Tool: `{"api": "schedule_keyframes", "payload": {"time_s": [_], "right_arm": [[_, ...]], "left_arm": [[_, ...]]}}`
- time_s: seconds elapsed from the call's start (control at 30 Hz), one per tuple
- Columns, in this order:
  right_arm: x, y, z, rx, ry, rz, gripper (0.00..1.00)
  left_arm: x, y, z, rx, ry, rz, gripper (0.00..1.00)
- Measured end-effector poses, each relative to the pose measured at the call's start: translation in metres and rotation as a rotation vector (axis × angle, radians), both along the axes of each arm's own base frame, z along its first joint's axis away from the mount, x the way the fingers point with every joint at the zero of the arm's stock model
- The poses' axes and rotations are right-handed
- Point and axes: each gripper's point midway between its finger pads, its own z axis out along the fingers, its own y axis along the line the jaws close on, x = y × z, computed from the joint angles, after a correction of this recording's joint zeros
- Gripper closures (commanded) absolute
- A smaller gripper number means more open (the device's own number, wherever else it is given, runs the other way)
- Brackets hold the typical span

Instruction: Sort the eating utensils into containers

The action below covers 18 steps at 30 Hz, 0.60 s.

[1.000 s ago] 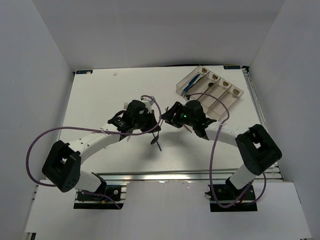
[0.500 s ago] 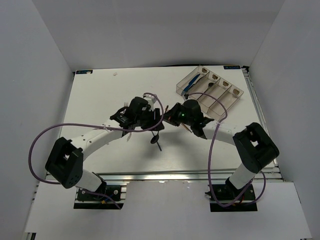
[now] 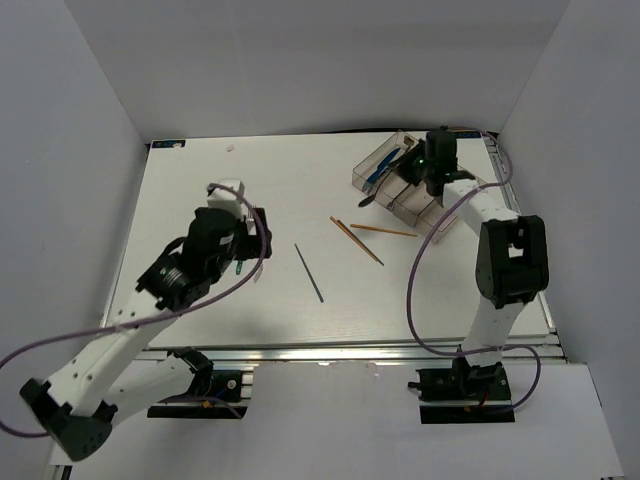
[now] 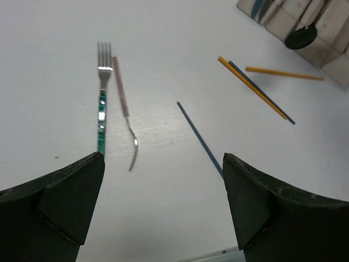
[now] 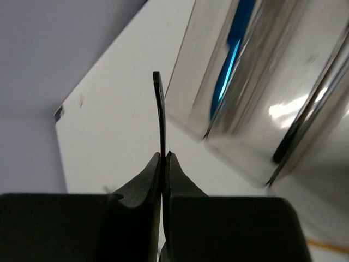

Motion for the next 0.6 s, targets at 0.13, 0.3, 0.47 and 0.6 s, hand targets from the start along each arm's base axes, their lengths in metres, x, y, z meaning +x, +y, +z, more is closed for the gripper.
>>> {"api": "schedule_keyframes", "payload": {"time_s": [0.13, 0.3, 0.47, 0.6], "right_arm": [[0.058, -0.057, -0.004, -0.122, -0.003, -0.106, 1.00], [0.100, -0.093, -0.017, -0.222, 0.022, -0.139, 1.00], [0.104, -0.113, -0.038, -0.252, 0.071, -0.139, 1.00], [0.106, -0.118, -0.055, -0.253, 0.106, -0.130, 0.80]], "left_arm": [[-0.017, 0.030, -0.009, 0.028, -0.052, 0.054, 0.02], [-0.024, 0.031, -0.067, 0.090, 0.044, 0.041, 0.02], [-0.028, 0.028, -0.093, 0.123, 0.115, 0.018, 0.02], [-0.026, 0.026, -0.092, 0.116, 0.108, 0.016, 0.02]]}}
